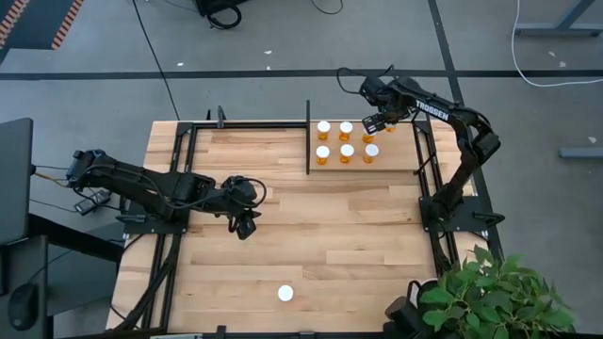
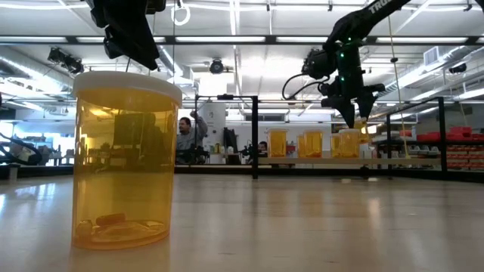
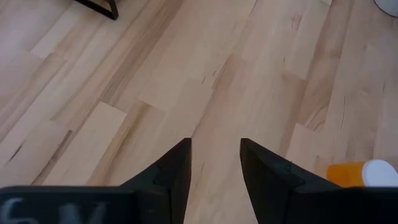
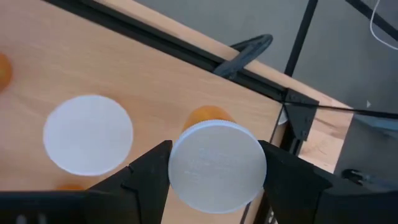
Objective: Pick and place medicine bottles onto shelf by color
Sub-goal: Put the orange pill bottle on the shelf
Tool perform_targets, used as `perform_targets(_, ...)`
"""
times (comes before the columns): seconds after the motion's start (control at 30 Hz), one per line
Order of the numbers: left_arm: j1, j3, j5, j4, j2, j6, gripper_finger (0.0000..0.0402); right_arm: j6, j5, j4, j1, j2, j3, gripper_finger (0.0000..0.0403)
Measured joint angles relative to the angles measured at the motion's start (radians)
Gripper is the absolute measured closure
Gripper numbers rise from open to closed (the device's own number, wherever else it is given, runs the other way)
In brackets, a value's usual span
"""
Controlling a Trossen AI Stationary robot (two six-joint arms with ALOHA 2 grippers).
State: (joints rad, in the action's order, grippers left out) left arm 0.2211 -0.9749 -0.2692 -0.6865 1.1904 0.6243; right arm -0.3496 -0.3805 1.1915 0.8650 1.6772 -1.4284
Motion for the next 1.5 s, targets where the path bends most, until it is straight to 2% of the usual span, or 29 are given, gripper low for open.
perform_targets(0.23, 0.000, 0.000, 0.000, 0.000, 0.000, 0.000, 0.0263, 0.012, -0.002, -0.006, 0.005, 0.000, 0.000, 0.0170)
perform_targets(0.57, 0.000, 0.000, 0.000, 0.000, 0.000, -0.003, 0.0255, 0.235, 0.005, 0.025, 0.005, 0.000, 0.021, 0.0170)
perform_targets(0.67, 0.000, 0.000, 0.000, -0.001, 0.000, -0.003, 0.0253, 0.270, 0.049, 0.014, 0.005, 0.000, 0.061, 0.0170)
perform_targets(0.87, 0.000, 0.000, 0.000, -0.001, 0.000, 0.035, 0.0257, 0.272, 0.063, -0.027, 0.009, -0.013, 0.138, 0.0170)
perform_targets(1.3, 0.002, 0.000, 0.001, -0.001, 0.000, 0.042, 0.0252, 0.222, 0.158, -0.200, 0.112, -0.193, 0.309, 0.0170)
perform_targets(1.5, 0.001, 0.000, 0.001, -0.001, 0.000, 0.045, 0.0253, 0.218, 0.178, -0.244, 0.114, -0.203, 0.319, 0.0170)
